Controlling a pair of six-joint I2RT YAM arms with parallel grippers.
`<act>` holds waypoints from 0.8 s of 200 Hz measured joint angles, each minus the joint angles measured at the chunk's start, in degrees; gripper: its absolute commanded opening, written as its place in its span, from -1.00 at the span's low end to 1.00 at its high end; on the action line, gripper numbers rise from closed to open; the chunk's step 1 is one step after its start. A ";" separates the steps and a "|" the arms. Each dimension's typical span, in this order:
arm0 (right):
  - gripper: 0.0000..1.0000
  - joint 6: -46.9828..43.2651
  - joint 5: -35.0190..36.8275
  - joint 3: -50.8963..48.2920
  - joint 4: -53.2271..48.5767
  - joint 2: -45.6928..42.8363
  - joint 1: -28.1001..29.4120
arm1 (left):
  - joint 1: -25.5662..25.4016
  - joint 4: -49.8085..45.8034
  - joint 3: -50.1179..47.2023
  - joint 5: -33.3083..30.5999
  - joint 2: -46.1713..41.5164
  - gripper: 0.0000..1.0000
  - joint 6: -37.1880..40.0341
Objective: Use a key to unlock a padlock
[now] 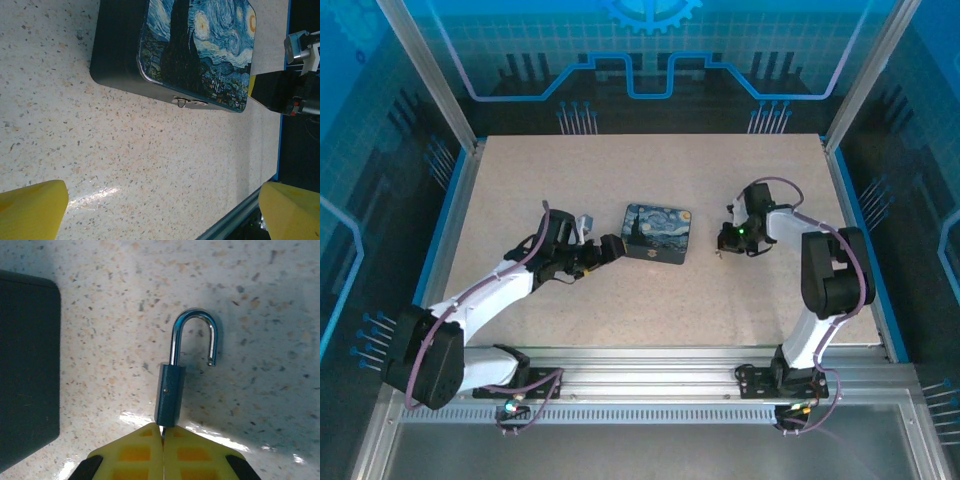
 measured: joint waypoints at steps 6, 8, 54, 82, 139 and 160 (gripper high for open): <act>-0.82 0.09 0.02 -0.04 -0.07 0.04 -0.31 | 0.04 0.00 0.00 0.02 0.00 0.98 0.00; -0.82 0.11 0.00 -0.04 -0.07 0.07 -0.37 | 0.04 0.00 0.00 0.02 0.00 0.98 0.00; -0.35 0.90 0.48 -0.74 0.07 0.15 -1.64 | 0.11 0.00 -0.02 0.00 -0.02 0.98 -0.02; -0.31 1.62 1.36 -2.01 -0.02 -0.33 -3.08 | 0.28 -0.02 -0.22 0.02 -0.02 0.98 -0.02; -0.21 2.32 7.56 -3.45 -2.56 -11.50 -5.20 | 2.27 -0.92 -0.22 -0.13 -0.76 0.98 0.07; -0.06 2.54 9.73 -4.31 -2.75 -16.15 -5.18 | 3.08 -2.08 -0.20 -1.20 -1.44 0.98 0.55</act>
